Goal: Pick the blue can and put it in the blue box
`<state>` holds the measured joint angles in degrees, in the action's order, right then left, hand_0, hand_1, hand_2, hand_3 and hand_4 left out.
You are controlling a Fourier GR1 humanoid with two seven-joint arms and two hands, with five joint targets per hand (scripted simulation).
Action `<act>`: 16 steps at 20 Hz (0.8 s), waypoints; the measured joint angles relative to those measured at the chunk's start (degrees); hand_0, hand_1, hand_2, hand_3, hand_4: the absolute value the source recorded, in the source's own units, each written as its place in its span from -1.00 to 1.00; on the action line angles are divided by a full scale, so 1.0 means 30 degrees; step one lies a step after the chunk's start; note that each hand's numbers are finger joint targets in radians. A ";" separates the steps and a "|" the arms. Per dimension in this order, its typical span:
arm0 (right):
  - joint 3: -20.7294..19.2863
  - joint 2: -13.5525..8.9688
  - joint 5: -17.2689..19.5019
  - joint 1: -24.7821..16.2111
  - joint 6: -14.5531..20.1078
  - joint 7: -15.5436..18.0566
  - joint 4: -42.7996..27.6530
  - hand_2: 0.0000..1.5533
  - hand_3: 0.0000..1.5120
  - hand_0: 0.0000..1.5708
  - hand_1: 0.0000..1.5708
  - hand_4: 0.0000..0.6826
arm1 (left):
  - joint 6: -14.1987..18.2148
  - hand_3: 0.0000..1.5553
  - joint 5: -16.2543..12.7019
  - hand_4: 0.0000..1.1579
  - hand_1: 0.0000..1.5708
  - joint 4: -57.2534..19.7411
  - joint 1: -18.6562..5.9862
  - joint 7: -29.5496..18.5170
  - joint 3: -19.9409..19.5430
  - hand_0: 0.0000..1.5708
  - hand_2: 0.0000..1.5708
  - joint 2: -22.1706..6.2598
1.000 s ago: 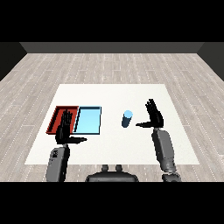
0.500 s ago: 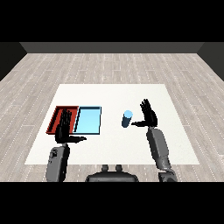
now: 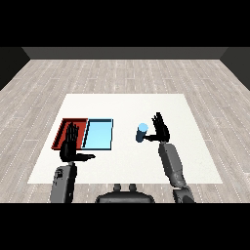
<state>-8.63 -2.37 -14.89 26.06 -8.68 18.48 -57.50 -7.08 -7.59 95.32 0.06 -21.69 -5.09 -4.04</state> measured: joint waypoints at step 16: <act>-0.0053 0.0490 -0.0450 0.2100 -0.0004 0.2220 0.5192 -1.00 -1.00 -1.00 -1.00 -1.00 | -0.0127 -1.00 -0.0220 -1.00 -1.00 -0.0590 -0.0522 0.0036 -0.0412 -1.00 -1.00 -0.0148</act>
<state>-8.79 -0.90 -16.24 32.36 -8.70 25.14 -41.92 -7.46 -8.25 93.55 -1.51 -21.59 -6.32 -4.48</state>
